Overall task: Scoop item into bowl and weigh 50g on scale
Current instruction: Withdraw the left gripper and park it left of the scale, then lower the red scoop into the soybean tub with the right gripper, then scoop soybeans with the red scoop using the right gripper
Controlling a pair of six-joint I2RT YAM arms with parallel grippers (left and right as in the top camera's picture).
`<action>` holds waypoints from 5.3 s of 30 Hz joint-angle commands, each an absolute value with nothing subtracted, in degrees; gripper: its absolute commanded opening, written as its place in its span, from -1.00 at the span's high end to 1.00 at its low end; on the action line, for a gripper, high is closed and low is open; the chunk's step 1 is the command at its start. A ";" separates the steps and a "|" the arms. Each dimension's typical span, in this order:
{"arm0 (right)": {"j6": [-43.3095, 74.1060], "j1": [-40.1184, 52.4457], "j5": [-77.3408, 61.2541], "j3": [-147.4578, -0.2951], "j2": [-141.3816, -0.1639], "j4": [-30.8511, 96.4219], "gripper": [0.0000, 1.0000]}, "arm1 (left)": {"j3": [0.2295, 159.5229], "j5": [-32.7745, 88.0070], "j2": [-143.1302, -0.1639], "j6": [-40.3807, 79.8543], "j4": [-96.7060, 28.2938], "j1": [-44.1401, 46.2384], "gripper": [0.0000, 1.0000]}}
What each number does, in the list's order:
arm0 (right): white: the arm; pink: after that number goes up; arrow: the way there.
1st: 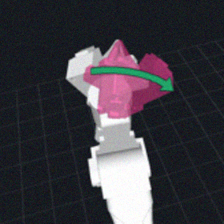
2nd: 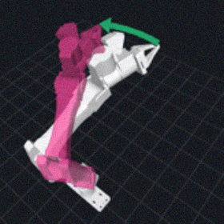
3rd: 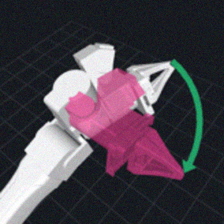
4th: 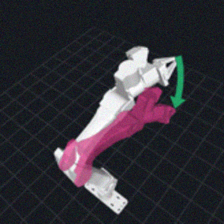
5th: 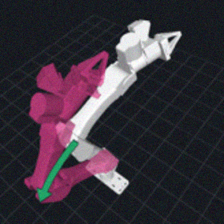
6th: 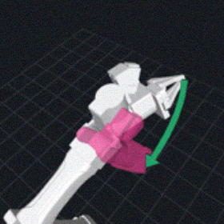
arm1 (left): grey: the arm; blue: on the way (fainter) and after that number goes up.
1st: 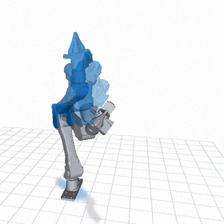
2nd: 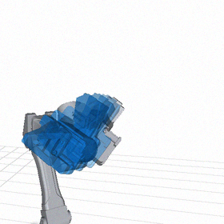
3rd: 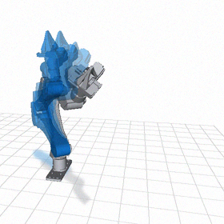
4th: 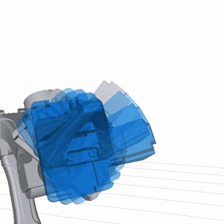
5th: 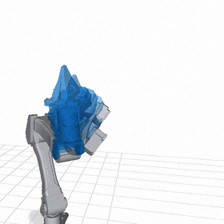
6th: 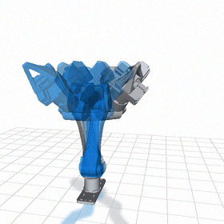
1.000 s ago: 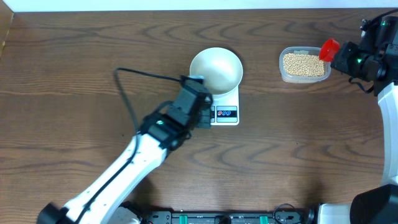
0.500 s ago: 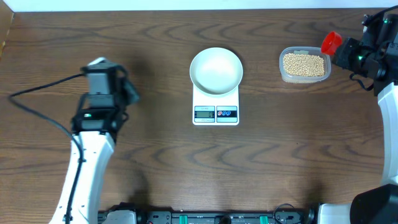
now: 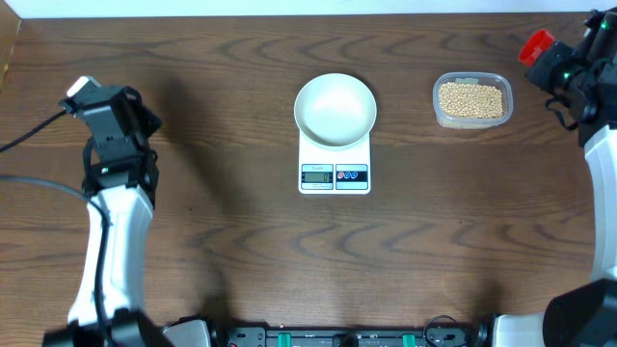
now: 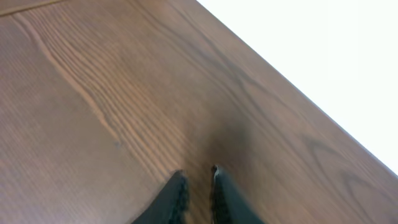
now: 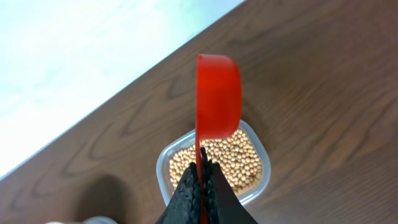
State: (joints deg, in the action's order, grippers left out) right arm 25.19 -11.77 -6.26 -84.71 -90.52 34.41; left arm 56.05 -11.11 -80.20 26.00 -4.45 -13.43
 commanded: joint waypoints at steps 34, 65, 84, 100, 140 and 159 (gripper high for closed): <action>8.62 -11.53 -12.38 -85.52 -92.58 44.42 0.98 | 57.34 26.55 -75.57 -9.87 -38.81 10.59 0.44; 6.96 -11.53 -12.40 -85.49 -92.58 46.85 0.98 | 57.34 26.35 -75.57 -15.84 -37.69 12.36 0.43; 6.96 -11.53 -13.28 -85.49 -92.58 47.92 0.98 | 57.34 26.33 -75.57 -15.84 -37.69 12.34 -0.96; 6.48 -11.53 -13.69 -85.49 -92.58 48.05 0.98 | 57.34 26.33 -75.57 -15.62 -36.67 12.29 -0.96; -5.19 -2.52 7.40 -85.54 -99.15 46.11 0.98 | 57.34 26.33 -75.57 -15.62 -36.67 12.29 -0.97; 3.95 -2.68 1.23 -85.49 -105.14 43.92 0.98 | 57.34 26.33 -75.57 -15.62 -36.67 12.29 -0.97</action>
